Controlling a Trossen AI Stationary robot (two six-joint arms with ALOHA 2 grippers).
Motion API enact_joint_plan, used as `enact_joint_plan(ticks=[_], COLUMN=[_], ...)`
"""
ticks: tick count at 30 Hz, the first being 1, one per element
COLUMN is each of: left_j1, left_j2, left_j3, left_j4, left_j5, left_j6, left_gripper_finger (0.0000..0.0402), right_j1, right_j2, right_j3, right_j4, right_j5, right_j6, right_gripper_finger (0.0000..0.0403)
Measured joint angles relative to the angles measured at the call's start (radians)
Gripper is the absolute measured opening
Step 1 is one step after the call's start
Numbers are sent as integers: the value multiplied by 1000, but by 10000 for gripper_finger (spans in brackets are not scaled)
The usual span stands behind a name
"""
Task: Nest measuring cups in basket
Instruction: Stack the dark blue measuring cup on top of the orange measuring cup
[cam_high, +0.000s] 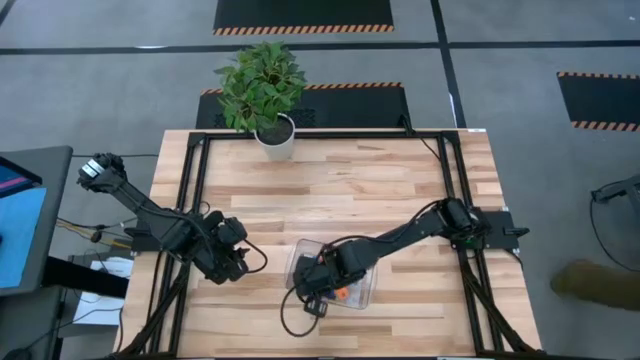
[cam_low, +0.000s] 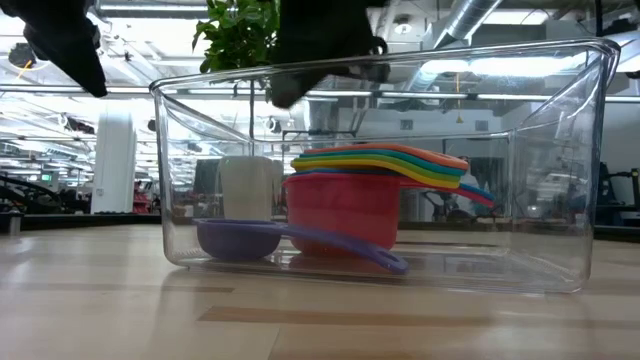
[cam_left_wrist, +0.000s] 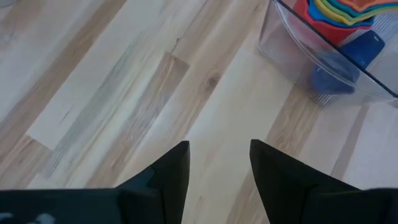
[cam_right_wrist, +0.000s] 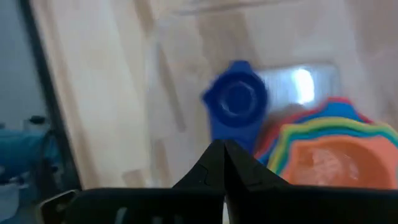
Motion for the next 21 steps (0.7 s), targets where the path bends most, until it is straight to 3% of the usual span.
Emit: enact_joint_plan(ticks=[13,21], left_j1=[0,0], left_j2=[0,0], left_j3=[0,0], left_j4=[0,0], left_j5=[-56,-66], left_j6=[-2,-2], left_gripper_finger=[157,157], right_j1=[20,27], right_j2=[-1,-1], right_j3=[-65,-67], right_j4=[-38,-162], right_j5=[20,20], right_j6=[38,38], right_gripper_finger=[14,10])
